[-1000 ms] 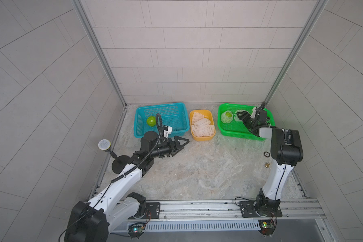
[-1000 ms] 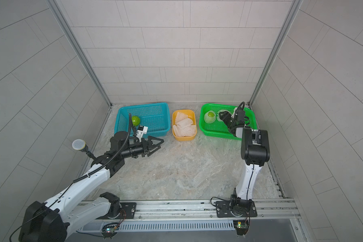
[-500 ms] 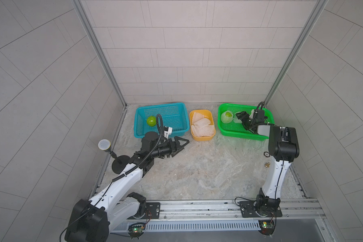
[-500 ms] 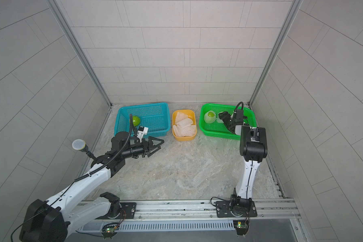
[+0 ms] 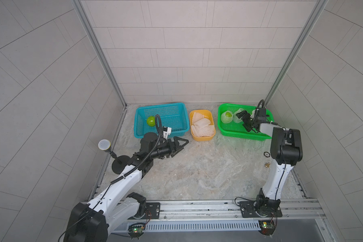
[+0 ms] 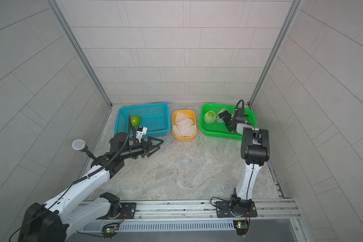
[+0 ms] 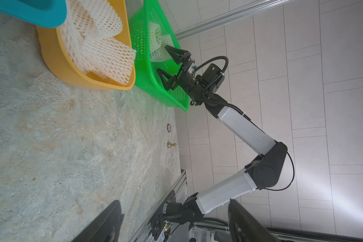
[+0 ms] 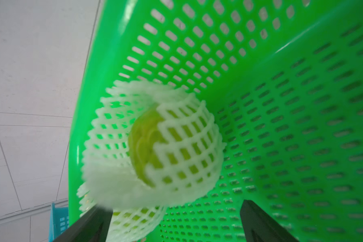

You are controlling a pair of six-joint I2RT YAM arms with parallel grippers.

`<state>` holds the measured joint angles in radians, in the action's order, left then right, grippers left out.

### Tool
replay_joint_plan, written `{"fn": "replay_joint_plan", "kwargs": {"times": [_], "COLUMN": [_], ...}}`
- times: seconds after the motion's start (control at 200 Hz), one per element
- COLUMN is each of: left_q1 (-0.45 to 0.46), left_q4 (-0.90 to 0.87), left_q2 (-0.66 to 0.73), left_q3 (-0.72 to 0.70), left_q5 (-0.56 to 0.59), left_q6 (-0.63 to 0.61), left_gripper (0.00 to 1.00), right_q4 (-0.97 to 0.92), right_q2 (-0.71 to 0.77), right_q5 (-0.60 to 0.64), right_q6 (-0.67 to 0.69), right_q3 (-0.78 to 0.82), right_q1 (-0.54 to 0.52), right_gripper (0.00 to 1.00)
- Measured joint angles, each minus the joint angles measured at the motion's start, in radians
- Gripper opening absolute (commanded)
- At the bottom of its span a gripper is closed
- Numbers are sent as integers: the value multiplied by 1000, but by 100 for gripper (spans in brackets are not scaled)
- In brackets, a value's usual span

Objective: Sleeve custard apples in foam nets
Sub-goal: Place the custard apple in the basket.

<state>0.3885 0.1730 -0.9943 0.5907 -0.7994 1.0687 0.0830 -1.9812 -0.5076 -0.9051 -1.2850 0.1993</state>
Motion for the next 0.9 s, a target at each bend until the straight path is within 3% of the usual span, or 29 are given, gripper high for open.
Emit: {"fn": "replay_joint_plan", "kwargs": {"times": [0.235, 0.43, 0.58, 0.67, 0.901], "left_q1": [0, 0, -19, -45, -154], "left_q4": [-34, -174, -285, -356, -509], "left_q2": [14, 23, 11, -21, -136], "left_q3": [0, 57, 143, 207, 362], "left_q5": [25, 103, 185, 248, 401], "left_q6": [-16, -82, -142, -175, -255], "left_gripper": [85, 94, 95, 100, 100], "right_q4": [-52, -89, -129, -148, -167], "right_q2": [206, 406, 556, 637, 769], "right_q5": [22, 53, 87, 111, 158], "right_q6": [42, 92, 165, 221, 347], "right_q3": [98, 207, 273, 319, 450], "right_q1": [0, -26, -122, -199, -370], "right_gripper": [100, 99, 99, 99, 99]}}
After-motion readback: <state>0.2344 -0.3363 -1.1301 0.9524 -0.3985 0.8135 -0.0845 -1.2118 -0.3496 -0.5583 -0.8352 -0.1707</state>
